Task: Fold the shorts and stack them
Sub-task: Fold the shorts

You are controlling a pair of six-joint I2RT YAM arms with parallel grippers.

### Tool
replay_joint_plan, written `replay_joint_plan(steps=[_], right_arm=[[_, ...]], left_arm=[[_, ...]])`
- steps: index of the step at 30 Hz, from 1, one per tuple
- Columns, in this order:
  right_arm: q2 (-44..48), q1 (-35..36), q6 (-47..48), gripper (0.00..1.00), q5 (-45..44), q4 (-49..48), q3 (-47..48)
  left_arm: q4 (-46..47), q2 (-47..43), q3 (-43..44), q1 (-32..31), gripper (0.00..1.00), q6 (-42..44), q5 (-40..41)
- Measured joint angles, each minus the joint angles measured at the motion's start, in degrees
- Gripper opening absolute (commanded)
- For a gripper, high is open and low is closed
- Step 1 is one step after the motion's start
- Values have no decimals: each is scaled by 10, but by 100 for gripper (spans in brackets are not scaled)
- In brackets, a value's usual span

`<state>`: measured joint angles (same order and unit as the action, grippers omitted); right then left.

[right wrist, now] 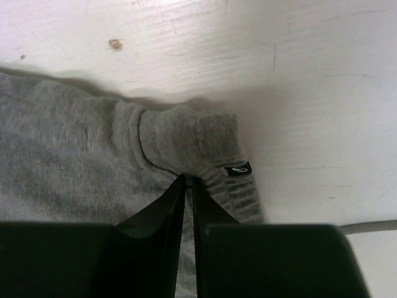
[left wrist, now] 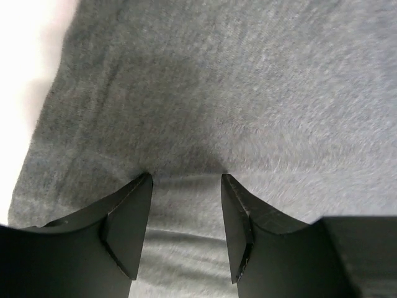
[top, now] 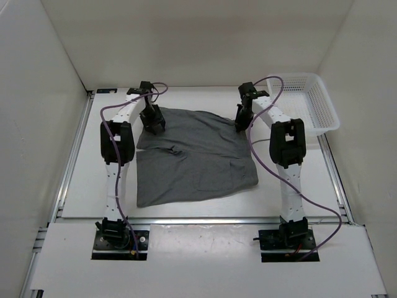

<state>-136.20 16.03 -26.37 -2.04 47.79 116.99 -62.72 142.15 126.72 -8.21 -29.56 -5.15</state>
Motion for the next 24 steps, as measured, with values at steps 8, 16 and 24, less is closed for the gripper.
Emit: replay_joint_plan(steps=[8,16,24], right_arm=[[102,16,-8,11,7,-74,-178],[132,32,-2,50,-25,-41,-191],[113,28,14,62,-54,-12,-44]], left_arm=[[42,-101,-179,12,61,-2,4],[-25,-108,-111,23,76,13,48],[-33,-18,170,36,87,25,69]])
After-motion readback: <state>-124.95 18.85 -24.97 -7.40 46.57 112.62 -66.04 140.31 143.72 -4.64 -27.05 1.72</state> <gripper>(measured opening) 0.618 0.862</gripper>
